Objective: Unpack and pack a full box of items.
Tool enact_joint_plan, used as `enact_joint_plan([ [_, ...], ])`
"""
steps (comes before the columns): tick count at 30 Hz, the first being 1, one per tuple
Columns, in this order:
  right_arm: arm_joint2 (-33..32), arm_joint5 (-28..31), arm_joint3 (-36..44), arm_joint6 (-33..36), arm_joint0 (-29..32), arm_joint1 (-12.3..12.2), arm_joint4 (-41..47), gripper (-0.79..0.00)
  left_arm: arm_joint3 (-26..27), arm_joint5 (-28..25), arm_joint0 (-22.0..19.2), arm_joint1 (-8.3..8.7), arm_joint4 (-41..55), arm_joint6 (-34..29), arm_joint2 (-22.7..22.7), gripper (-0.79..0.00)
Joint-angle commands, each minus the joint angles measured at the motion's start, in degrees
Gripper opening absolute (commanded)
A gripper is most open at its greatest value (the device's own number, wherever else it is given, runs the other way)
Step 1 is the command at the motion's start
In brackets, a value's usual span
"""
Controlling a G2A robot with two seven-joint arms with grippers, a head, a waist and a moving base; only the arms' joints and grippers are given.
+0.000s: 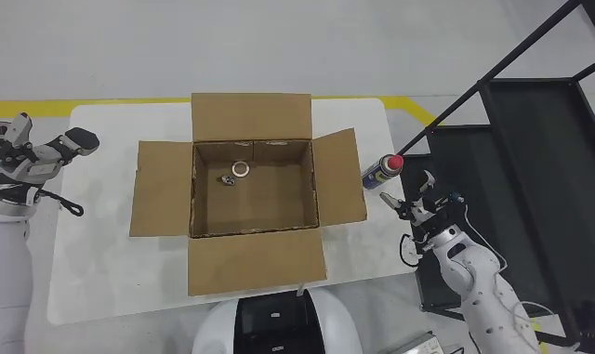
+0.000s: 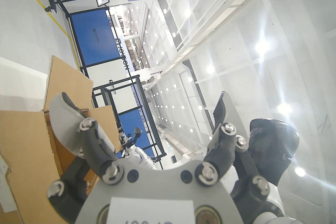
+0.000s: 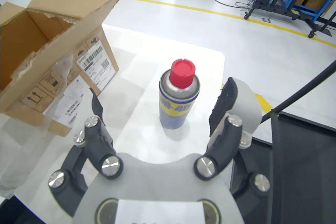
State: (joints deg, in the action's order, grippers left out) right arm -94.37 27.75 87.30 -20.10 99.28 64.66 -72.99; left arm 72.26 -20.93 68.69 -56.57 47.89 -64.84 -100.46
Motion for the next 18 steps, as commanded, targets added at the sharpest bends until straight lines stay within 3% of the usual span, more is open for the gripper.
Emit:
enact_joint_plan([
  [1,1.24,0.22,-2.58,-0.80,-1.10,0.09,-1.03,0.000,0.00,0.00,0.00,0.00,0.00,0.00,0.00,0.000],
  [18,10.26,-6.76,-19.81,-3.09,-15.24,2.15,0.18,0.000,0.00,0.00,0.00,0.00,0.00,0.00,0.00,0.000],
])
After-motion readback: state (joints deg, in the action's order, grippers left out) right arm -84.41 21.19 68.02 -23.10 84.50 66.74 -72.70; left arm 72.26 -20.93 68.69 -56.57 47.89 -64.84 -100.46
